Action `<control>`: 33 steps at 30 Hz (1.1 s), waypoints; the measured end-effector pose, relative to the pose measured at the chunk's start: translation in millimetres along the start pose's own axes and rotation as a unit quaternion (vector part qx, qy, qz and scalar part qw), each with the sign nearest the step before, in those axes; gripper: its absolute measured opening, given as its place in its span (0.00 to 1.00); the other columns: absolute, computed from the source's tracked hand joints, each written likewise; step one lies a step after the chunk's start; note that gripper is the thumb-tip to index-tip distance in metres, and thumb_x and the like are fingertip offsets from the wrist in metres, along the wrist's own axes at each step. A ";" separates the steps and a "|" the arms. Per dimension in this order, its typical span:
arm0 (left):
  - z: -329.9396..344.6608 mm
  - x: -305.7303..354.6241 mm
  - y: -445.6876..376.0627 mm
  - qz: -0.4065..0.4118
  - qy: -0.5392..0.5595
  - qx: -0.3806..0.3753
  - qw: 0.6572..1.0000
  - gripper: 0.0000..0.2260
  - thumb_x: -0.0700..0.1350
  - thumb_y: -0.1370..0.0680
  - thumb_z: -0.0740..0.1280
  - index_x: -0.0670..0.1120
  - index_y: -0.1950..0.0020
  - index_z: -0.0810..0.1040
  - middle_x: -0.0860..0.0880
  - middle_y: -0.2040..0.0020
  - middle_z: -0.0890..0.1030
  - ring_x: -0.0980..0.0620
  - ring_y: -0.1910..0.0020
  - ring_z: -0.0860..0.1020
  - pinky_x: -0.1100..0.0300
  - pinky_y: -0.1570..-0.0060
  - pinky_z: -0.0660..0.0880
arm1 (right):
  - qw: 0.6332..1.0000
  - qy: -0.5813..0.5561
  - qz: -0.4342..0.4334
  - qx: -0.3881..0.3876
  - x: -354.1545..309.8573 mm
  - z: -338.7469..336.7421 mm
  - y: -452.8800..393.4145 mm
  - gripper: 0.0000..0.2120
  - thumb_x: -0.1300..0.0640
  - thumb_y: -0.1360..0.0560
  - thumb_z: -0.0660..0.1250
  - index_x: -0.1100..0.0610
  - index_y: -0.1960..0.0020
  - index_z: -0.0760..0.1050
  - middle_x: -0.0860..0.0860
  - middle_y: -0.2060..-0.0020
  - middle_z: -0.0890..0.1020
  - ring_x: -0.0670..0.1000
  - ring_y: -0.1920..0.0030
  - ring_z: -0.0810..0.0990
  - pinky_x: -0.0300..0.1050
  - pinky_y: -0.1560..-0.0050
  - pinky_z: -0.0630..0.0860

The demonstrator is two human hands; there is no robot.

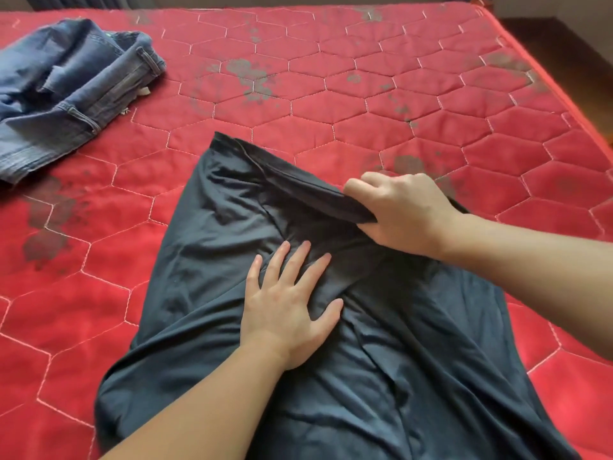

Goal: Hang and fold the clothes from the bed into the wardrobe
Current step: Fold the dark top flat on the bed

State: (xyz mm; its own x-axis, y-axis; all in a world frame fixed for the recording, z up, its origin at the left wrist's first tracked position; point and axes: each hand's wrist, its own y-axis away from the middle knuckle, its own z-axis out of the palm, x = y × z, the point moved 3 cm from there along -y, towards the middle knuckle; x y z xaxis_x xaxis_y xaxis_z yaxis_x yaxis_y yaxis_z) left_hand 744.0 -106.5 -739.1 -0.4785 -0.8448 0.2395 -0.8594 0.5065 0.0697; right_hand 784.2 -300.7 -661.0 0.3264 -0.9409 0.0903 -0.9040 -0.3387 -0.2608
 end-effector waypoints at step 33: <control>-36.4 -8.1 138.6 -0.432 0.634 -0.158 0.622 0.27 0.60 0.29 0.69 0.47 0.35 0.72 0.43 0.46 0.82 0.44 0.54 0.83 0.50 0.60 0.80 | 0.917 -0.022 0.285 -0.277 -114.9 -67.2 221.7 0.39 0.47 0.30 0.66 0.44 0.25 0.51 0.48 0.40 0.70 0.60 0.48 0.81 0.50 0.55 0.74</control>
State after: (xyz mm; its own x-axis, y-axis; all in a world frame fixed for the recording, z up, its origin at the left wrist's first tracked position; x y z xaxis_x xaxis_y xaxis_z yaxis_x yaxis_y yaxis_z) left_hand 635.4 -23.2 -696.1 0.8360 -0.1111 0.5374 -0.5227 0.1366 0.8415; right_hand 527.8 -267.9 -664.6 -0.2430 -0.9688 0.0493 -0.9289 0.2470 0.2759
